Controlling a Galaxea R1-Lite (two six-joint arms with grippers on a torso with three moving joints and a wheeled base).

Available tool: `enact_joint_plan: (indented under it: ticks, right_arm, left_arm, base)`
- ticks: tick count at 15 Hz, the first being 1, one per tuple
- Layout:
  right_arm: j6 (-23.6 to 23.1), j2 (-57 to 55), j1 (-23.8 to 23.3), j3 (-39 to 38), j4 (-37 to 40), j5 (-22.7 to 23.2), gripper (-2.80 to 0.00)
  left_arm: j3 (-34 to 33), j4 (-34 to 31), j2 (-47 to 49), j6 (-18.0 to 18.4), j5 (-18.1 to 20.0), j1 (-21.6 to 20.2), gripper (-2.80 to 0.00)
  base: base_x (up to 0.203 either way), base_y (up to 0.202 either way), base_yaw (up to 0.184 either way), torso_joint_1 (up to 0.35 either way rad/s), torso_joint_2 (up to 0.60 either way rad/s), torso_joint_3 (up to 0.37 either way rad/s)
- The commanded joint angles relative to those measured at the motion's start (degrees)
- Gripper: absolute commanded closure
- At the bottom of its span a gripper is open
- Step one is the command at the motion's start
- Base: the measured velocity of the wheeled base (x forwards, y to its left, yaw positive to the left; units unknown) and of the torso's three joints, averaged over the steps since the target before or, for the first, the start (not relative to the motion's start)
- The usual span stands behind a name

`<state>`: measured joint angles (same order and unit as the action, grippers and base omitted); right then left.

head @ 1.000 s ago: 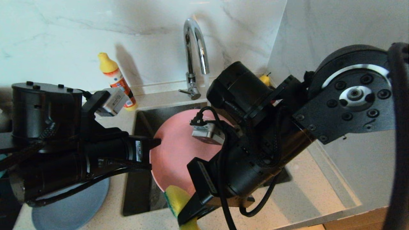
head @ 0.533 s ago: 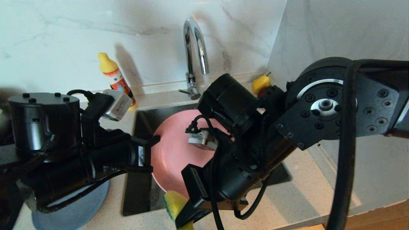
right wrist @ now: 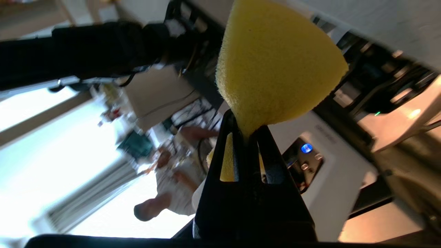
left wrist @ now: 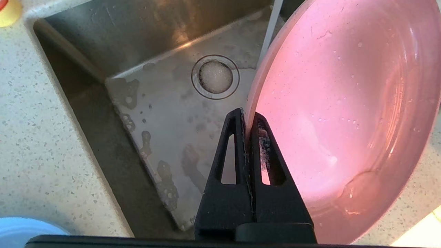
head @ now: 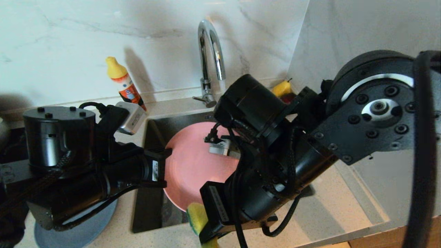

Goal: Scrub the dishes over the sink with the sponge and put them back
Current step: Wipe the plate

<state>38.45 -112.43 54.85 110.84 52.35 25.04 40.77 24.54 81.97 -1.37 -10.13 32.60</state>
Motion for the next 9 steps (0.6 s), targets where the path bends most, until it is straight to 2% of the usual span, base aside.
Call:
enact_joint_plan:
  ticks: [1,3,9]
  right_arm:
    - [-0.02,2.88,0.03,-0.09,-0.2,-4.65,0.0]
    - [-0.46,4.28,0.68,0.07,-1.83,-9.02,0.0]
    - [-0.04,0.33,6.72,0.06,-0.84,-9.4,0.0]
  left_arm:
    - [0.4,0.12,0.38,-0.28,-0.06,0.01,0.0]
    - [0.65,0.07,0.87,-0.4,0.0,0.01,0.0]
    - [1.42,0.33,2.14,-0.47,-0.36,-0.02,0.0]
  base:
    - [0.0,0.0,0.0,0.0,0.0,0.0]
    - [0.0,0.0,0.0,0.0,0.0,0.0]
    - [0.0,0.0,0.0,0.0,0.0,0.0]
